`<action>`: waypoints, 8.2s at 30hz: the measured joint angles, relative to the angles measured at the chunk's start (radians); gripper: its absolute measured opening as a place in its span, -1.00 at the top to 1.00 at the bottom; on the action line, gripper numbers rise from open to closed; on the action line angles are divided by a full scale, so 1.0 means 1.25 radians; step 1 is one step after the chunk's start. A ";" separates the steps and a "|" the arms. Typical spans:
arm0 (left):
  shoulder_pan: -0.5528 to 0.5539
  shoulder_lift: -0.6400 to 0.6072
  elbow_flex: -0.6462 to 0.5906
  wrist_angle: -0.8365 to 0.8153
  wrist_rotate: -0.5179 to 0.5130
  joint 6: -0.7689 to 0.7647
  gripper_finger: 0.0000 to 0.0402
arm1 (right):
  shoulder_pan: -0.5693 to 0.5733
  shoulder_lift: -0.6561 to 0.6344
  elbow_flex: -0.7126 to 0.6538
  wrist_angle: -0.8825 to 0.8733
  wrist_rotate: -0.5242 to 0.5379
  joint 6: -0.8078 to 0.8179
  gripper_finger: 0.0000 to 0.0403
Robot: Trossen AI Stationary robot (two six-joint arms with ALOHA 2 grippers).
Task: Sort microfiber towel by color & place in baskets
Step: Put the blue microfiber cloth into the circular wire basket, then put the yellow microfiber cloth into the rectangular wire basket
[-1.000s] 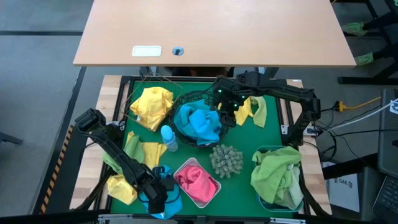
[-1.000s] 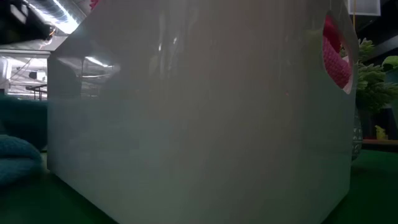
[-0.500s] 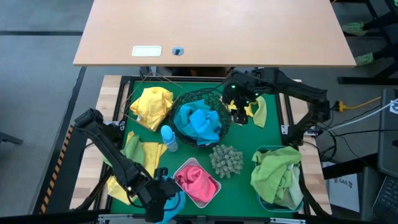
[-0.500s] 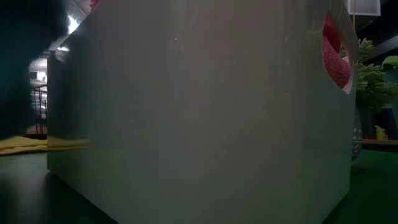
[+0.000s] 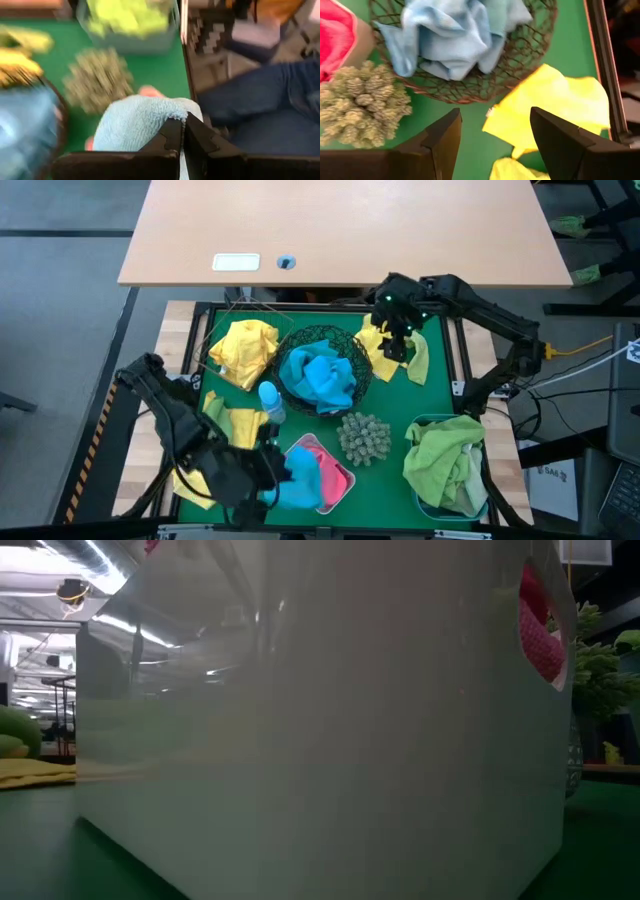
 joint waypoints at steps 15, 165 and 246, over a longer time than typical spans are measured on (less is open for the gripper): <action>0.255 0.000 0.260 -0.002 -0.042 0.365 1.00 | -0.090 0.000 -0.067 0.013 -0.008 -0.028 -0.18; 0.670 0.000 -0.298 0.259 0.163 0.364 -0.04 | -0.173 -0.025 -0.254 0.278 0.146 0.163 0.99; 0.672 -0.135 -0.262 0.386 0.100 0.427 0.94 | 0.181 -0.026 -0.087 0.141 0.259 0.070 -0.09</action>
